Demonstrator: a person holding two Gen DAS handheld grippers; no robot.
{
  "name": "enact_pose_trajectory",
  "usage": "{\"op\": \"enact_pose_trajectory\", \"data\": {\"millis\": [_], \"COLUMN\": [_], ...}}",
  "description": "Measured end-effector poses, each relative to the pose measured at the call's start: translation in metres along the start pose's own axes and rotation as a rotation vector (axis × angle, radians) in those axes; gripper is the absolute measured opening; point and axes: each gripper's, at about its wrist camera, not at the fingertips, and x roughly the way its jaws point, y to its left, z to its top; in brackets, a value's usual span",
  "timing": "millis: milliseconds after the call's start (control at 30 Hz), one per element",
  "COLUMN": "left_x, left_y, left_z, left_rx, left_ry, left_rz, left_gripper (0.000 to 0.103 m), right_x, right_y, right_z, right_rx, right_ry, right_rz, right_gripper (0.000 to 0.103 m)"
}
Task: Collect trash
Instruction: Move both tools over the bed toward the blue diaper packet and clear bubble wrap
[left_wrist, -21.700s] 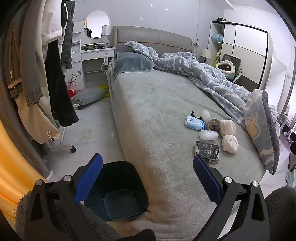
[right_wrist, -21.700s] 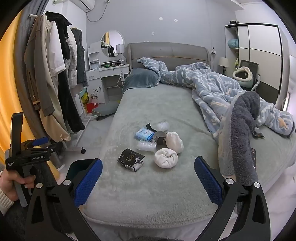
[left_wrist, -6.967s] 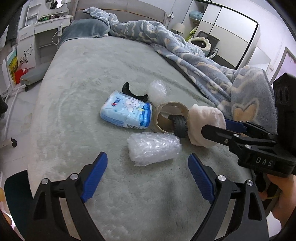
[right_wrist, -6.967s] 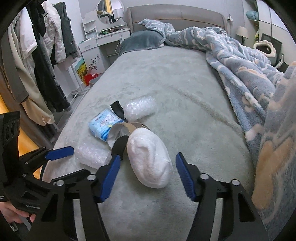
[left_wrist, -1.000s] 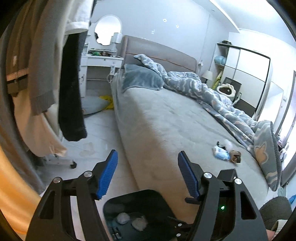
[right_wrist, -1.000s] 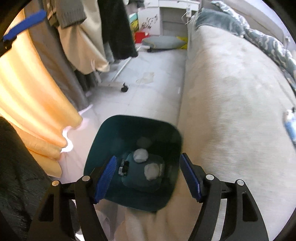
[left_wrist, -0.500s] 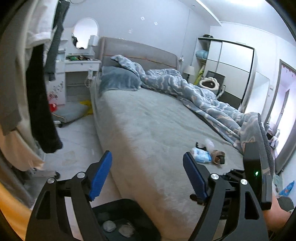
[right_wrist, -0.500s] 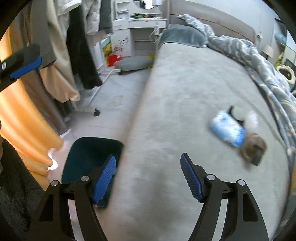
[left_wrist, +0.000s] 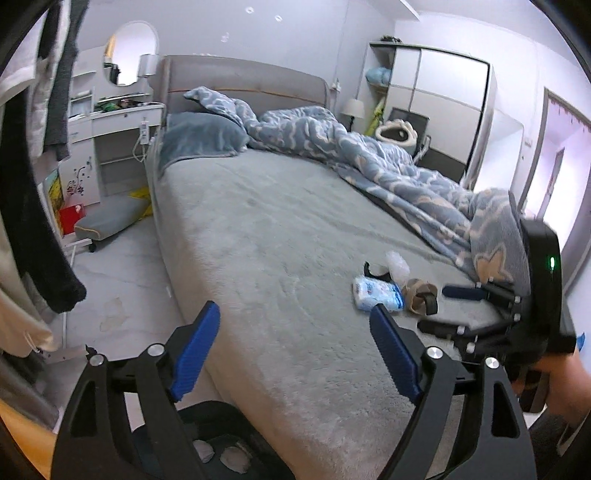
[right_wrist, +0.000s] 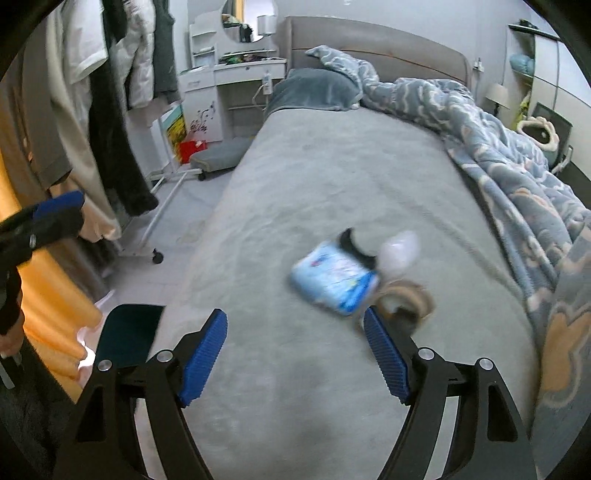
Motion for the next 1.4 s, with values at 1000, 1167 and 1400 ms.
{"op": "enact_pose_trajectory", "data": {"millis": [1000,1167,1400], "left_x": [0.140,0.162,0.182], "left_y": [-0.077,-0.092,-0.104], "left_z": [-0.006,-0.009,-0.015], "left_rx": [0.124,0.137,0.169], "left_ry": [0.239,0.285,0.316], "left_rz": [-0.083,-0.090,-0.076], "left_gripper": [0.091,0.091,0.091], "right_x": [0.041,0.045,0.051], "right_y": [-0.113,-0.124,-0.127], "right_z": [0.034,0.041,0.047], "right_rx": [0.110,0.165,0.175], "right_ry": [0.014,-0.002,-0.005], "right_rz": [0.105,0.139,0.163], "right_gripper": [0.082,0.082,0.082]}}
